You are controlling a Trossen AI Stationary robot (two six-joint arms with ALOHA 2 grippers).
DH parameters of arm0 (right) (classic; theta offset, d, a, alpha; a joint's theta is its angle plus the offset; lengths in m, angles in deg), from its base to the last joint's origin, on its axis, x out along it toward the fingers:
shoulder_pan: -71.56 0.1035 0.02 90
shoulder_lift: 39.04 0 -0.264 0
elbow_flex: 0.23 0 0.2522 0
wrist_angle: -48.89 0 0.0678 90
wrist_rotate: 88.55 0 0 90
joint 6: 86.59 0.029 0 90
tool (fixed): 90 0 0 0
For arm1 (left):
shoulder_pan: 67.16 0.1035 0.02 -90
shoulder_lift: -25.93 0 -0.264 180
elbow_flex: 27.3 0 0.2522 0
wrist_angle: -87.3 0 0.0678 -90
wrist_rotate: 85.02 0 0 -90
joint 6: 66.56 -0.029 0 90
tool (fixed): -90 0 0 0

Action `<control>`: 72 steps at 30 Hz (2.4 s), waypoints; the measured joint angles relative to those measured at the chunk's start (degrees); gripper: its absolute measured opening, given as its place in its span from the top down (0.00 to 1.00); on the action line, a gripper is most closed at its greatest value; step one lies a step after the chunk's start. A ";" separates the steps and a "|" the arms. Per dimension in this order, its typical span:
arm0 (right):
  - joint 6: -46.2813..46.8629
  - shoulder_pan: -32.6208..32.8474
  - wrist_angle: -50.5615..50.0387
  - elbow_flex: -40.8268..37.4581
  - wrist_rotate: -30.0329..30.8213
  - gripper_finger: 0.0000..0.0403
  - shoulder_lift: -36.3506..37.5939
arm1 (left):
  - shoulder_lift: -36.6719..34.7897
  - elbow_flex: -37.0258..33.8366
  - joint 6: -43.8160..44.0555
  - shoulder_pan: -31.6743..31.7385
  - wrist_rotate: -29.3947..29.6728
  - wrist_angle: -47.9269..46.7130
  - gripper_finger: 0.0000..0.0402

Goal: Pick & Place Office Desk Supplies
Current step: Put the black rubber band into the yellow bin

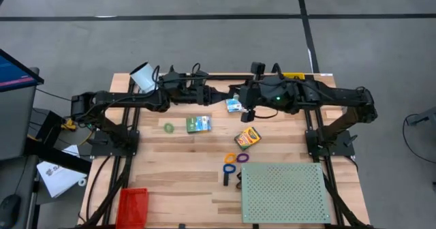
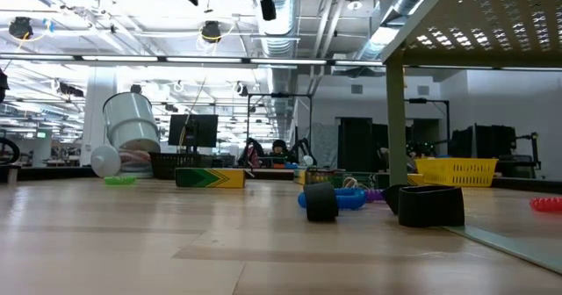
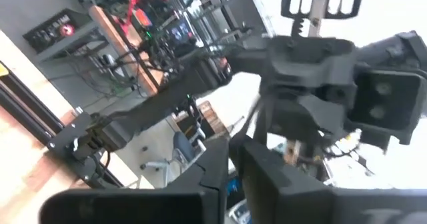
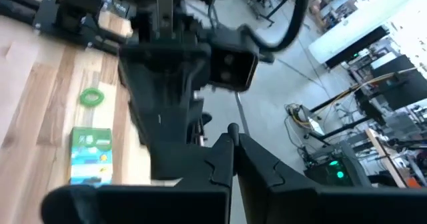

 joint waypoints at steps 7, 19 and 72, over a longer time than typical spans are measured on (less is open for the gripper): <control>4.35 -0.96 -5.93 0.04 2.80 0.99 3.84 | -0.60 -0.04 -2.57 -0.57 -3.70 -1.36 0.78; 21.82 -10.32 -21.36 0.06 4.14 1.00 5.31 | -4.60 0.04 -10.69 -4.51 -4.56 -6.20 0.71; 30.21 -71.99 -48.38 -4.40 -26.57 1.00 -26.99 | -15.41 -0.04 -12.94 -6.07 5.87 -12.70 0.71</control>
